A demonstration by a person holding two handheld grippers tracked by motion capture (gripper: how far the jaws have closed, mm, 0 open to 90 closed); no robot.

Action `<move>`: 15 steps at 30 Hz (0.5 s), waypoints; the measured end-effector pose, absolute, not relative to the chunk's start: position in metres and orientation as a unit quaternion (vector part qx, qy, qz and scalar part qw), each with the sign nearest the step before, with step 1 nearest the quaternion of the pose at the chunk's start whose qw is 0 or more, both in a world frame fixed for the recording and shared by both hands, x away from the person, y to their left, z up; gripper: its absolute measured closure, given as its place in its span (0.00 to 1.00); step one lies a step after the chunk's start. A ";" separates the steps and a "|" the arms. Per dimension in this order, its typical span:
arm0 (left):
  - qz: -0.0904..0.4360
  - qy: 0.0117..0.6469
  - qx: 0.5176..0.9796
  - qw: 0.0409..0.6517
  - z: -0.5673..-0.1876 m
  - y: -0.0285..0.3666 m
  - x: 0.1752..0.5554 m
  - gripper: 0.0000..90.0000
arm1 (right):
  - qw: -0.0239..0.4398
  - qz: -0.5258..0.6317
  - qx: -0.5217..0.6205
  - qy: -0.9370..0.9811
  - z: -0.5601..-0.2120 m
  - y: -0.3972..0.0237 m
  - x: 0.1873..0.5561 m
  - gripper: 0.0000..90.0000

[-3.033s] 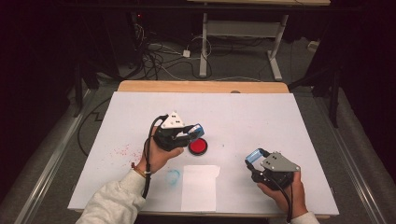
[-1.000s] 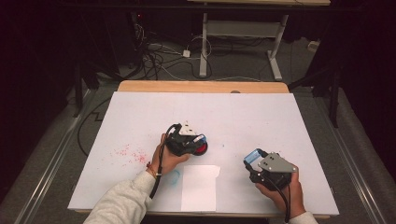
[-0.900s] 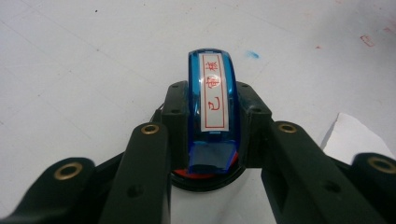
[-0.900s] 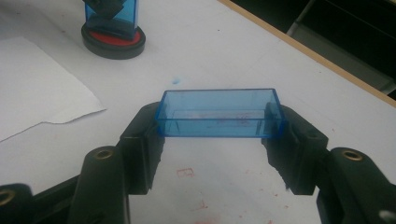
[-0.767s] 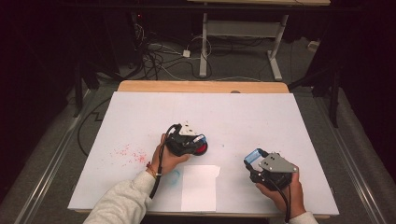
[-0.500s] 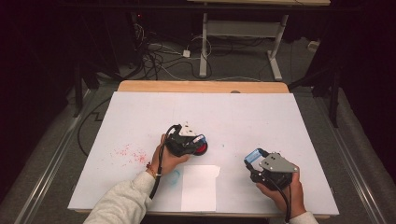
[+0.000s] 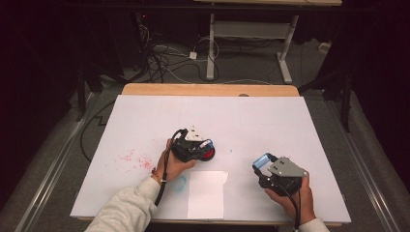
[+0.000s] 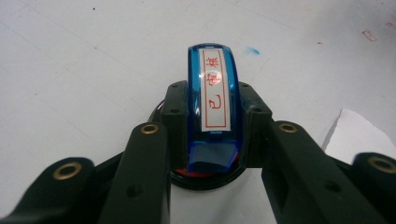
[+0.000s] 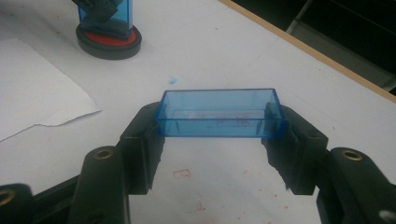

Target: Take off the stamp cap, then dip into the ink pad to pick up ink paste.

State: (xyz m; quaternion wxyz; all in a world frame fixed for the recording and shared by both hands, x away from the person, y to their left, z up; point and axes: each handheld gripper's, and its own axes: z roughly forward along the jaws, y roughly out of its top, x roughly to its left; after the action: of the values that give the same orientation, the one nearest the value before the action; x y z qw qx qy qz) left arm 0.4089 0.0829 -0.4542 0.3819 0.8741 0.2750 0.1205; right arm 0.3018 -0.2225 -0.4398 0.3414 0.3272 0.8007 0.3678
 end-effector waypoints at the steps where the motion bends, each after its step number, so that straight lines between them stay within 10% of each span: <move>1: 0.119 0.275 0.874 0.383 -0.454 0.083 0.409 0.76 | 0.342 0.367 0.326 0.801 -0.440 -0.223 0.302 0.45; 15: 0.120 0.280 0.867 0.394 -0.447 0.091 0.408 0.76 | 0.342 0.378 0.317 0.800 -0.436 -0.223 0.301 0.45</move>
State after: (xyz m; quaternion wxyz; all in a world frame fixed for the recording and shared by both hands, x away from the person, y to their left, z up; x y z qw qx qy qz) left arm 0.4084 0.0909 -0.4472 0.3940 0.8671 0.2803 0.1195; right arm 0.3010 -0.2230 -0.4360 0.3422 0.3168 0.7998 0.3780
